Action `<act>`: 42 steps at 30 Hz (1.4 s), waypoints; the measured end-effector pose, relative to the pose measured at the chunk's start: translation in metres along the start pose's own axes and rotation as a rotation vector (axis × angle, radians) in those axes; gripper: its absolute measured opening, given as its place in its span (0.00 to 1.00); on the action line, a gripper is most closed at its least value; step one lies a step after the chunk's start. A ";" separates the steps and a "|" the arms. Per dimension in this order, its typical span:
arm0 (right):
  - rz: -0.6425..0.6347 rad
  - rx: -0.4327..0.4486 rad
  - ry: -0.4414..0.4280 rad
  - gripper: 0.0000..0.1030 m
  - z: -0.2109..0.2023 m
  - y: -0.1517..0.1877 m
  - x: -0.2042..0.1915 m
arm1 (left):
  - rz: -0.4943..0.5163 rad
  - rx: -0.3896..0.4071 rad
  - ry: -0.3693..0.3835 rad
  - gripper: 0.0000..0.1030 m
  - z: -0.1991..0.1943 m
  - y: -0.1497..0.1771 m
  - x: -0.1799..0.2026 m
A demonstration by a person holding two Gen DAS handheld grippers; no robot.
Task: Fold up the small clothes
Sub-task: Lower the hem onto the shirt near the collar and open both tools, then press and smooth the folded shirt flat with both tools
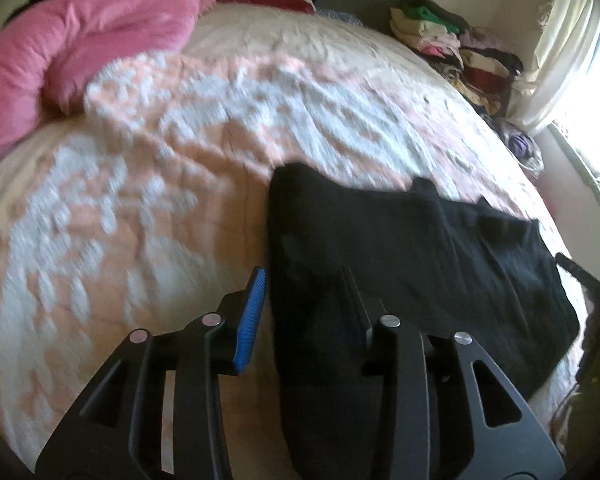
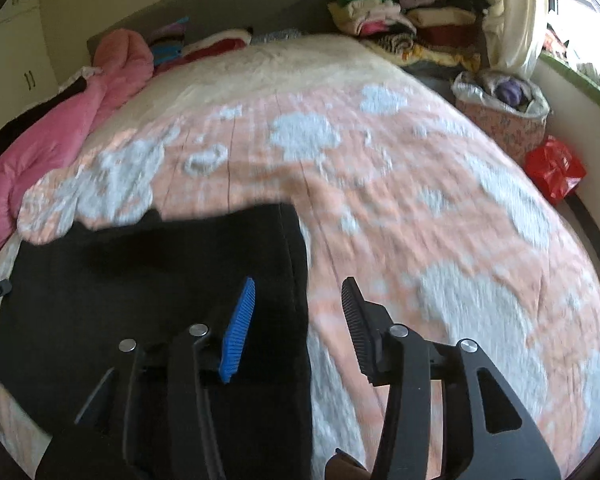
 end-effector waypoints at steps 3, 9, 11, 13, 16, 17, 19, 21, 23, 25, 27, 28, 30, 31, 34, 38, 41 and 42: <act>0.032 -0.040 -0.062 0.51 -0.006 0.022 0.002 | -0.006 -0.046 0.016 0.34 0.003 0.014 0.001; 0.098 -0.079 -0.184 0.47 -0.023 0.053 0.003 | -0.022 -0.070 0.044 0.31 -0.001 0.031 0.002; 0.099 -0.079 -0.224 0.08 -0.028 0.057 0.001 | -0.020 -0.078 0.060 0.16 -0.003 0.033 0.003; 0.107 -0.067 -0.236 0.07 -0.034 0.059 0.002 | 0.011 -0.074 0.052 0.07 -0.009 0.035 0.007; 0.091 -0.049 -0.229 0.06 -0.047 0.060 0.001 | 0.045 -0.074 0.061 0.03 -0.020 0.038 0.009; 0.090 -0.044 -0.227 0.06 -0.052 0.060 0.001 | 0.043 -0.077 0.070 0.03 -0.025 0.039 0.007; 0.092 -0.048 -0.229 0.06 -0.056 0.064 0.003 | 0.039 -0.083 0.080 0.03 -0.031 0.043 0.003; 0.091 -0.067 -0.213 0.07 -0.052 0.068 0.005 | 0.040 -0.094 0.080 0.03 -0.029 0.047 0.000; 0.102 -0.092 -0.183 0.15 -0.044 0.072 0.008 | 0.032 -0.099 0.077 0.06 -0.024 0.047 -0.003; 0.107 -0.089 -0.154 0.29 -0.046 0.073 0.010 | 0.024 -0.091 0.063 0.18 -0.024 0.044 -0.005; 0.094 -0.056 -0.119 0.32 -0.057 0.067 0.011 | 0.010 -0.070 0.061 0.20 -0.029 0.039 -0.006; 0.085 -0.036 -0.110 0.32 -0.062 0.064 0.010 | 0.011 -0.055 0.065 0.20 -0.033 0.037 -0.004; 0.050 0.008 -0.090 0.33 -0.073 0.057 0.006 | 0.027 -0.010 0.060 0.20 -0.043 0.032 0.003; 0.016 0.035 -0.086 0.34 -0.080 0.052 -0.001 | 0.039 0.019 0.061 0.20 -0.048 0.031 0.009; -0.046 0.046 -0.115 0.34 -0.081 0.041 -0.020 | 0.083 0.060 0.080 0.21 -0.057 0.031 0.029; -0.126 0.013 -0.159 0.35 -0.064 0.030 -0.057 | 0.154 0.029 0.112 0.21 -0.046 0.040 0.058; -0.183 -0.035 -0.168 0.35 -0.042 0.025 -0.087 | 0.227 -0.016 0.109 0.23 -0.034 0.054 0.076; -0.201 -0.051 -0.162 0.35 -0.034 0.024 -0.096 | 0.247 -0.028 0.101 0.27 -0.031 0.059 0.079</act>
Point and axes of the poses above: each gripper's, at about its wrist camera, not at the fingertips, and z roughly the way its jaws point, x to its right, y to its underside, the point moved 2 cm from there along z, roughly the way its jaws point, and after that the axes turned 8 degrees about -z, right-handed, at the moved point
